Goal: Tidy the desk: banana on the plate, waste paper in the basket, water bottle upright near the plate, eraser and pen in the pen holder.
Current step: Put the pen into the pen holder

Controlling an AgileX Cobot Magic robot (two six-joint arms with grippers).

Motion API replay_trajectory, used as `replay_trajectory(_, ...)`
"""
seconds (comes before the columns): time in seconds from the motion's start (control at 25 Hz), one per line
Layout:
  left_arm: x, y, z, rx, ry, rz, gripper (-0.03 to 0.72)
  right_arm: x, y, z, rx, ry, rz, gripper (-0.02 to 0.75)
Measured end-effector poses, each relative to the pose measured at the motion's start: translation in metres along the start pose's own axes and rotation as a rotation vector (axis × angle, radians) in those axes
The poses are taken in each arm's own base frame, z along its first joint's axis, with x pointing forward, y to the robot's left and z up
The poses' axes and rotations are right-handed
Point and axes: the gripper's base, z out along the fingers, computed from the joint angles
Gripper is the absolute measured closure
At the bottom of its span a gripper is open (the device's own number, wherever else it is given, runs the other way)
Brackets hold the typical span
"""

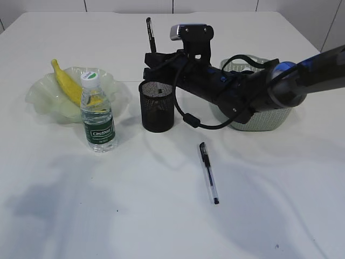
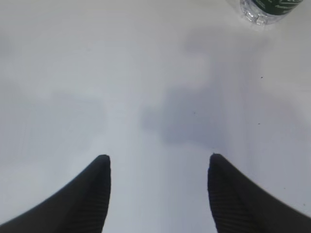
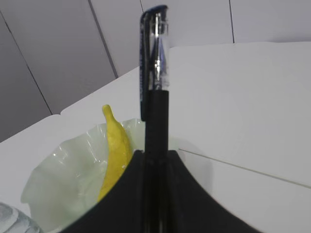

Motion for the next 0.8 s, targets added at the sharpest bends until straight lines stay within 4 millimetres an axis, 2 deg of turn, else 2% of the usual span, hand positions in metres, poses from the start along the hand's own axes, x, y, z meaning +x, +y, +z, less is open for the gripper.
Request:
replay_trajectory(0.2,0.000,0.000,0.000,0.000,0.000,0.000,0.245,-0.006,-0.002,0.010,-0.006,-0.040,-0.005,0.692)
replay_trajectory(0.48,0.000,0.000,0.000,0.000,0.000,0.002,0.245,0.007,-0.007,0.018,0.004,-0.031,0.011,0.692)
replay_trajectory(0.8,0.000,0.000,0.000,0.000,0.000,0.002,0.245,0.012,-0.011,0.019,0.040,-0.003,0.039,0.692)
